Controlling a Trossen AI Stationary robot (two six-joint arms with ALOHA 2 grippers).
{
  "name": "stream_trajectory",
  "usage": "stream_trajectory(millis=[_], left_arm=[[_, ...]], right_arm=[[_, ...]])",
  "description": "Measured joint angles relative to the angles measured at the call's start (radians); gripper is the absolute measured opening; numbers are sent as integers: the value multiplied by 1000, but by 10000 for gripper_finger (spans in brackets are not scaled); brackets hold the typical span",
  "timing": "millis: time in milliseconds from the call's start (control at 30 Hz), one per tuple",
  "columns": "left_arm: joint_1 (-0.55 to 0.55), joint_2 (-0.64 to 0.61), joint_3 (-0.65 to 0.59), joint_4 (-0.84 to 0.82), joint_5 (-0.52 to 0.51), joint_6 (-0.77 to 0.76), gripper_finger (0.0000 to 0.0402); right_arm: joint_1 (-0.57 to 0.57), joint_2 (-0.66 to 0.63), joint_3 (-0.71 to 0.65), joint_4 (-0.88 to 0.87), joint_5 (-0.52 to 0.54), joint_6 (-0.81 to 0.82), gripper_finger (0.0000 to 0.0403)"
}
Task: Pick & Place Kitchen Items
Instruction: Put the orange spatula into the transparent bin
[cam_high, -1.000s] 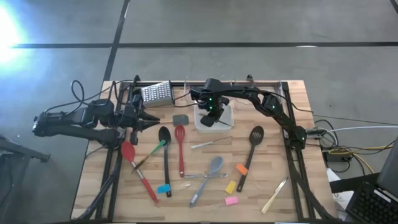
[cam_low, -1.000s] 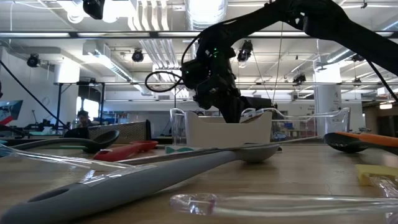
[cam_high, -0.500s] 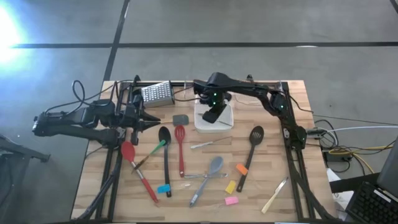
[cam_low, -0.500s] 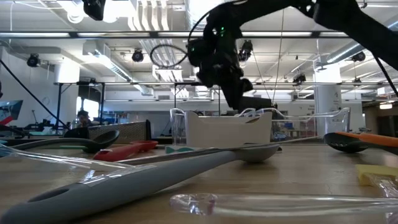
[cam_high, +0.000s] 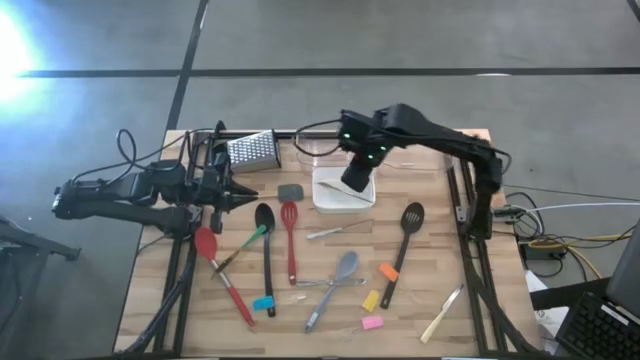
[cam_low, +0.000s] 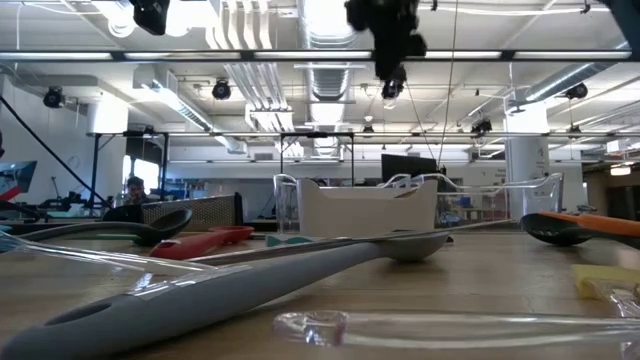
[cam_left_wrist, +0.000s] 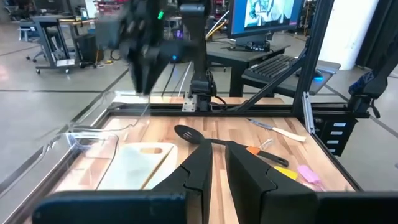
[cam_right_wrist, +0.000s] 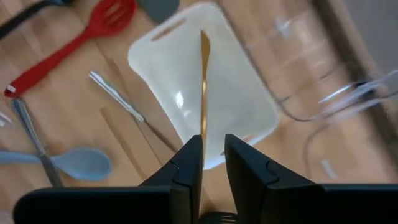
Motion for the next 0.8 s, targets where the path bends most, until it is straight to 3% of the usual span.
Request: stream_trajectory(millis=[400,800], left_arm=[[0,0,0,-7,0,-1,53],[0,3,0,-10,0,7,53]], right_arm=[[270,-256,-151,2,212,231,54],[490,-368,-459,60,233,471,54]])
